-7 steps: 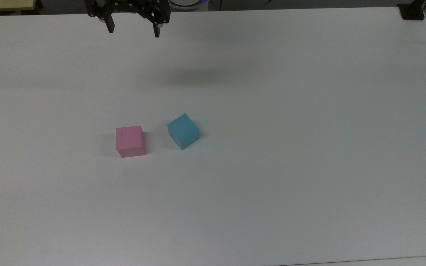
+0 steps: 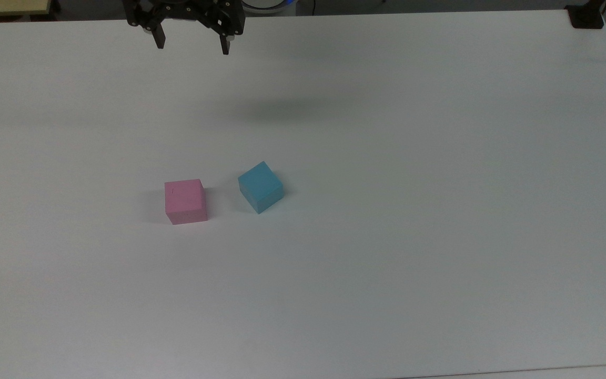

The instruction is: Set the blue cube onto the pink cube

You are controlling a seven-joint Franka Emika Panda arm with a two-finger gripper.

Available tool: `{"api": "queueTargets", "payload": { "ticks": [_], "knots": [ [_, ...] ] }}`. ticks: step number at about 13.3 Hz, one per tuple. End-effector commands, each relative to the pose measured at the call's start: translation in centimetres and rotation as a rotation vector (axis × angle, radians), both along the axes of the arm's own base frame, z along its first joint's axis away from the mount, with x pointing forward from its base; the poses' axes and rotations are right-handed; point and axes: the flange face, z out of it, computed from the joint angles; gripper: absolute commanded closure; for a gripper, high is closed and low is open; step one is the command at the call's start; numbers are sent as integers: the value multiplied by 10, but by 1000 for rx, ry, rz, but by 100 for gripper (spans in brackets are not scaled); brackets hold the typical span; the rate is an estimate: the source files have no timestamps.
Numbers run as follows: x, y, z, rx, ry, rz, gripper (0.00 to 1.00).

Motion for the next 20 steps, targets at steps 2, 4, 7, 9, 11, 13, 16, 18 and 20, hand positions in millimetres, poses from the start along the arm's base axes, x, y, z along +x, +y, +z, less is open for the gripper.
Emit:
{"api": "queueTargets", "payload": {
  "ticks": [2,4,7,9,11,13,16,18,20],
  "knots": [
    [-3,2,-6,18,4,13,0],
    [10,9,-21,18,-17,61,0],
    [22,16,-55,17,-27,168,0],
    [29,20,-84,15,-25,244,0],
    [40,35,-124,10,6,345,0],
    [53,54,-161,1,23,394,0],
    [74,70,-226,-85,32,473,0],
    [78,75,-244,-94,30,490,0],
    [81,76,-253,-95,22,489,0]
  ]
}}
